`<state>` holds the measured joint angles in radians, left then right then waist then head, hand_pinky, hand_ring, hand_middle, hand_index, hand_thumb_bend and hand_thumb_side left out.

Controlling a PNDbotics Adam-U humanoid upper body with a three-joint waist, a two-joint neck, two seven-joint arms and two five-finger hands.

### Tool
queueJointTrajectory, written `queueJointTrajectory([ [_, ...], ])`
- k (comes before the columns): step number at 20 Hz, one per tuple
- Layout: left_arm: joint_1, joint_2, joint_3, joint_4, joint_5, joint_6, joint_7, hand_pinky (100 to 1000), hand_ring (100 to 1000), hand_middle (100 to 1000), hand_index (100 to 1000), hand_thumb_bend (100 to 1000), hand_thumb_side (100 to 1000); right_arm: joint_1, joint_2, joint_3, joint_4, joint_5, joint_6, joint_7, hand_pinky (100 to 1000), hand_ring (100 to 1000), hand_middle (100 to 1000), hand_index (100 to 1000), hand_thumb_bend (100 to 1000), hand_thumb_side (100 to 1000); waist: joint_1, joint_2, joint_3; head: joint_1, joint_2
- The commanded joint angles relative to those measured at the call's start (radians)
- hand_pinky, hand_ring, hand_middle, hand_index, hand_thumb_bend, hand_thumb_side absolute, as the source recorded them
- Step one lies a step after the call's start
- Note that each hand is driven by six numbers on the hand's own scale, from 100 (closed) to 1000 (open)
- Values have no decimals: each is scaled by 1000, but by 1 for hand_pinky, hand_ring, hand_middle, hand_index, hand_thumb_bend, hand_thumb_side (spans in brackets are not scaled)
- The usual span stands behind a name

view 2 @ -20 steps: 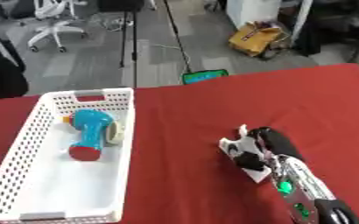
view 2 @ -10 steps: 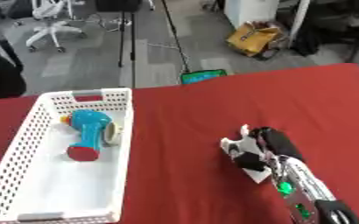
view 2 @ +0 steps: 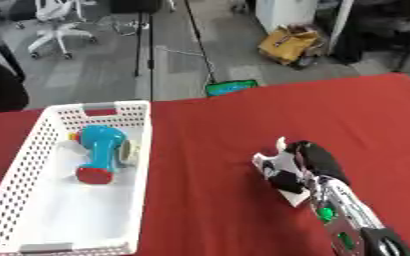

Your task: Pick up objects on the table and place them in the box.

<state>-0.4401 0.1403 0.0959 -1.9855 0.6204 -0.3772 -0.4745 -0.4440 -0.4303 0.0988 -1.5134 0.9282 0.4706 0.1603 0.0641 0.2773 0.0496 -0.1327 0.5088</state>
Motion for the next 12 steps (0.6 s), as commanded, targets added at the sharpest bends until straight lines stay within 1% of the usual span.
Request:
queueJointTrajectory([
  [1, -14, 6, 0, -15, 5, 3, 1, 948, 898, 920, 961, 100, 953, -17, -35, -11, -37, 8, 3, -13, 980, 936, 588, 590, 100, 539, -6, -23, 2, 3, -2],
  [2, -14, 6, 0, -15, 5, 3, 1, 948, 898, 920, 961, 100, 953, -17, -36, -11, -39, 8, 4, -14, 980, 936, 588, 590, 100, 539, -6, -23, 2, 3, -2],
  [3, -15, 6, 0, -15, 4, 3, 1, 948, 898, 920, 961, 100, 952, -19, -40, -11, -44, 9, 5, -16, 976, 930, 563, 564, 100, 536, -7, -23, 3, 3, -2],
  [5, -15, 6, 0, -15, 4, 3, 1, 948, 898, 920, 961, 100, 952, -22, -47, -12, -55, 10, 6, -18, 973, 925, 553, 553, 100, 532, -8, -24, 4, 4, -1],
  [12, -15, 8, -1, -15, 3, 5, 2, 948, 899, 921, 961, 100, 951, -33, -71, -13, -102, 12, 7, -13, 967, 916, 529, 530, 100, 535, -14, -25, 3, 6, 1],
])
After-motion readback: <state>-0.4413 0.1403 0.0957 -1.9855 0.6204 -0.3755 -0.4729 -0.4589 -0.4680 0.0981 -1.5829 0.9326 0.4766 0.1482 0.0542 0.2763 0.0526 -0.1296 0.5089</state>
